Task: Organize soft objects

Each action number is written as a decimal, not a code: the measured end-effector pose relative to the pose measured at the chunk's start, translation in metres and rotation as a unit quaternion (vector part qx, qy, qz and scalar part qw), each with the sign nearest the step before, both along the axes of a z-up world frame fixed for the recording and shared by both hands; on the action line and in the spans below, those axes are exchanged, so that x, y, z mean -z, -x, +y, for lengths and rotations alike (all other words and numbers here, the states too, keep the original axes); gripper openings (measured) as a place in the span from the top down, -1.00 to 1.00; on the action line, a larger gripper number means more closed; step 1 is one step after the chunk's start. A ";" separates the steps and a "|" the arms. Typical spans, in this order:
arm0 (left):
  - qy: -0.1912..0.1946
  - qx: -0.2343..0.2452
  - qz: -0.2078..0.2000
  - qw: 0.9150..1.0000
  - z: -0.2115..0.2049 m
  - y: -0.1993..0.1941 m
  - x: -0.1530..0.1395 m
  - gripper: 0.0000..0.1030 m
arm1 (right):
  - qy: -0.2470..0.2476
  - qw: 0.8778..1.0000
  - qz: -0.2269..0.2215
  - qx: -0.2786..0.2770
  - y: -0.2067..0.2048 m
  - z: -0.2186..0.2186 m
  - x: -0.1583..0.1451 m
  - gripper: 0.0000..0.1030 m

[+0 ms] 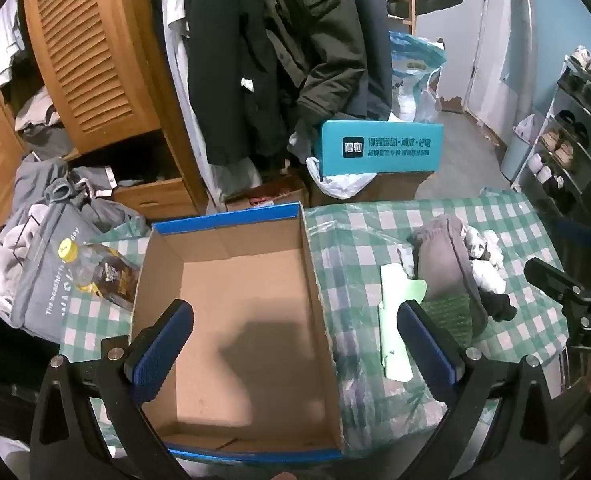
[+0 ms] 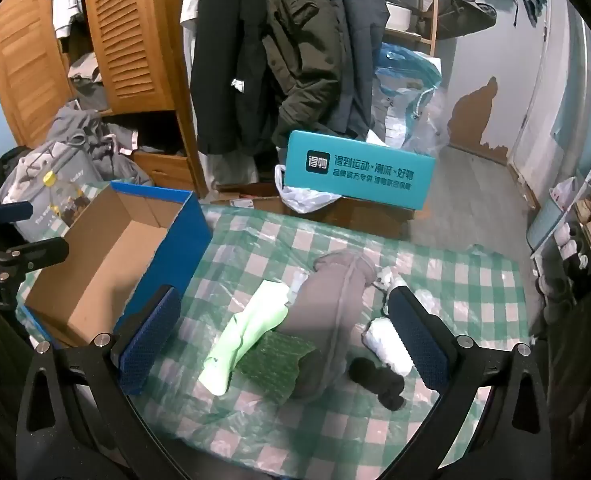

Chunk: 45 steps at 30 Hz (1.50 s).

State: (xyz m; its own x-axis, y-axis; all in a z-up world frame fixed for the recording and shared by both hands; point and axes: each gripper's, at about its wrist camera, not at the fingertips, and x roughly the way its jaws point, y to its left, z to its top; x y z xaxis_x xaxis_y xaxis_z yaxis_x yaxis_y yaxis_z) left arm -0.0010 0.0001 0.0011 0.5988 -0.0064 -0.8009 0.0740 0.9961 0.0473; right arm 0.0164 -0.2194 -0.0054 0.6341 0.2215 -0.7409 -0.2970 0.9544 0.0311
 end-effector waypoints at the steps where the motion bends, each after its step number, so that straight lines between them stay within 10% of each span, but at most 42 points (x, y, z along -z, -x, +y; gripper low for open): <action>1: 0.001 0.001 -0.001 1.000 0.000 0.000 0.000 -0.99 | -0.001 1.000 0.000 0.000 0.000 0.000 0.000 -0.98; 45: 0.015 0.006 0.011 1.000 -0.004 0.000 0.007 -0.99 | 0.002 1.000 0.008 0.000 0.004 -0.004 0.007 -0.98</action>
State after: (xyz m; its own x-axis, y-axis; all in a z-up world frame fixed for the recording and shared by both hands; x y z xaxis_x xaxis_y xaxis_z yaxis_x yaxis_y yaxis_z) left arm -0.0008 -0.0036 -0.0059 0.5810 -0.0379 -0.8130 0.0875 0.9960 0.0161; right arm 0.0128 -0.2230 -0.0119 0.6225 0.2178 -0.7517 -0.2962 0.9546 0.0313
